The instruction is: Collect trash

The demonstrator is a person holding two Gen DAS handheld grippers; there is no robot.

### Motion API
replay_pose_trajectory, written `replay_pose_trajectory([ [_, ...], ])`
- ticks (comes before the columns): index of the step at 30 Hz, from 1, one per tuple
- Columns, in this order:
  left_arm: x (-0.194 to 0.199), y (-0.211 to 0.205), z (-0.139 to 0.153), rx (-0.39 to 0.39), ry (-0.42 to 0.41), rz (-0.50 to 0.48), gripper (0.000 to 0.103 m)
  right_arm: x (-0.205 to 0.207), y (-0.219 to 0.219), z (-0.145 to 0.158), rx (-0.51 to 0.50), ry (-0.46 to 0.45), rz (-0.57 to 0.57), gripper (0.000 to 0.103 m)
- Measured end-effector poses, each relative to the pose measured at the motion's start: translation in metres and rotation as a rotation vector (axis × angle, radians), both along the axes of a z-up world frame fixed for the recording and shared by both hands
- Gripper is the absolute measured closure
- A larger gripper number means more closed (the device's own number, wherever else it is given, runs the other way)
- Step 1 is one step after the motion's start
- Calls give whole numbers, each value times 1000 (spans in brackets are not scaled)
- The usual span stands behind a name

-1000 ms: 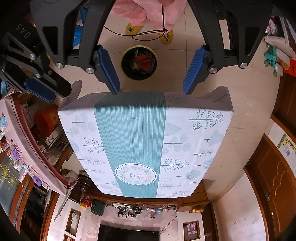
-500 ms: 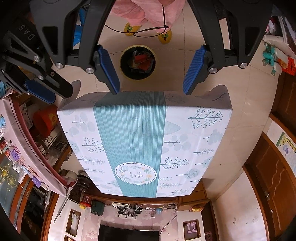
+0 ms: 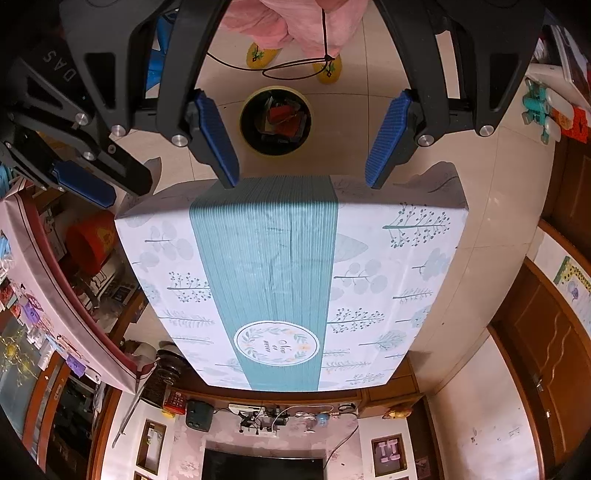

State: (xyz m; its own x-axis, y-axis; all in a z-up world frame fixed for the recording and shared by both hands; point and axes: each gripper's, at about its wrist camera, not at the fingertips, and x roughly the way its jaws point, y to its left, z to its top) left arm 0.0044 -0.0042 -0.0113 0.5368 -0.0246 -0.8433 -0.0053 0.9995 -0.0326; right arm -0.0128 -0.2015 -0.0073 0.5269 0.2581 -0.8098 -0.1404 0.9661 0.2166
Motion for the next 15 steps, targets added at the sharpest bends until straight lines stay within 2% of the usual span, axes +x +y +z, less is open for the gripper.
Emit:
replay_pose_trajectory([
  [15, 3, 3, -2, 0, 6, -12, 35, 5, 0, -4, -1, 4, 7, 54],
])
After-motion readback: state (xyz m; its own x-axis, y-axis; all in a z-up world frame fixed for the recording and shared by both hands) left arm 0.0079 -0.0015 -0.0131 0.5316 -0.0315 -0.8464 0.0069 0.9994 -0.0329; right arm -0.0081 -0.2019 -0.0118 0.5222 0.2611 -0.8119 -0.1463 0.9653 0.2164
